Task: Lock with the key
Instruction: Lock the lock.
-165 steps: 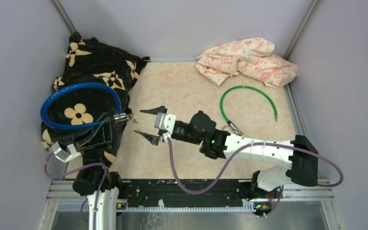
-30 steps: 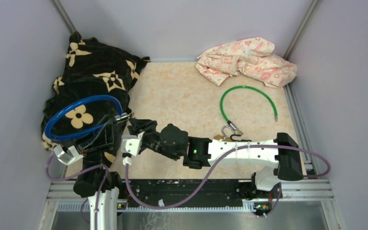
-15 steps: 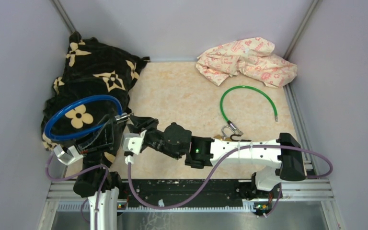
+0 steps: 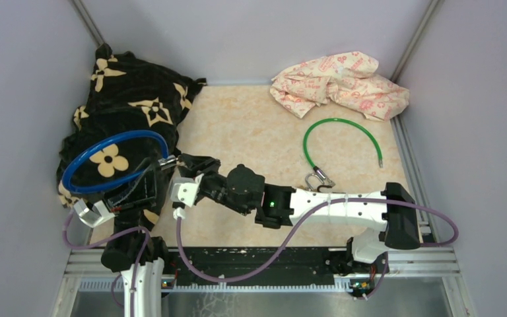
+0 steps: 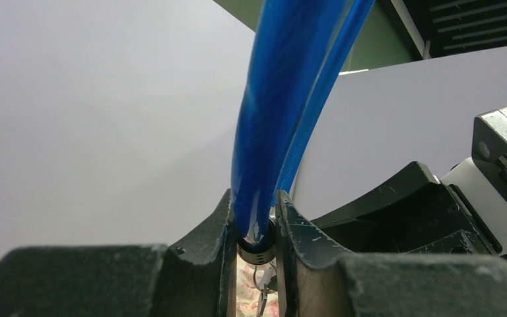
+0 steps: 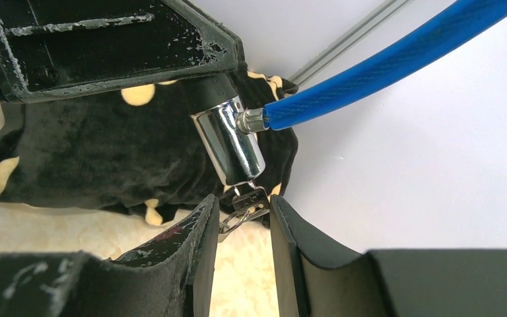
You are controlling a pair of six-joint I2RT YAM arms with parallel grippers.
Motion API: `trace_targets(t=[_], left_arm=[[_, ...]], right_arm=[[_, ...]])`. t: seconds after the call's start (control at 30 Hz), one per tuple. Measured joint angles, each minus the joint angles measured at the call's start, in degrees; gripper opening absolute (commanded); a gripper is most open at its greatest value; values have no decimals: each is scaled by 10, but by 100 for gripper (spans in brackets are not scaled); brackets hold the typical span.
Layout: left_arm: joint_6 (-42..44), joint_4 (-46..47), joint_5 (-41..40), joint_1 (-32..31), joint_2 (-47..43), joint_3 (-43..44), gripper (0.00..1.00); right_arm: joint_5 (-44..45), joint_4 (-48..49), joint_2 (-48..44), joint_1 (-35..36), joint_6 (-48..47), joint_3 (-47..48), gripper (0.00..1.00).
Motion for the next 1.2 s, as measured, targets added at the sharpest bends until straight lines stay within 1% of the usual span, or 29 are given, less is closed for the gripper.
trace_targets(t=[0.23,0.5,0.6,0.7,0.73,0.83,1.03,1.13,1.2], left_arm=[[0,-1,0,0,0,0,0],[-1,-2,0,0,0,0,0],[-2,-2,0,0,0,0,0],[-2,-2,0,0,0,0,0],[-2,-2,1,0,0,0,0],[-2,-2,-2,0,0,0,0],[0,-1,-3,0,0,0,0],[0,1,-5,0,0,0,0],[1,5,-5,0,0,0,0]], right_arm=[[-7,-5,4,-3,1,1,34],[-18,-23,14,-9,3,2,38],[-20,-30,17,-13,5,5,33],[-23,-31,20,-17,6,14,20],[-25,-31,21,-19,7,17,14],[-37,-35,21,-24,8,21,6],[-77,-89,21,-37,20,47,5],[-110,-144,22,-46,29,79,5],[-147,-208,28,-57,37,121,4]])
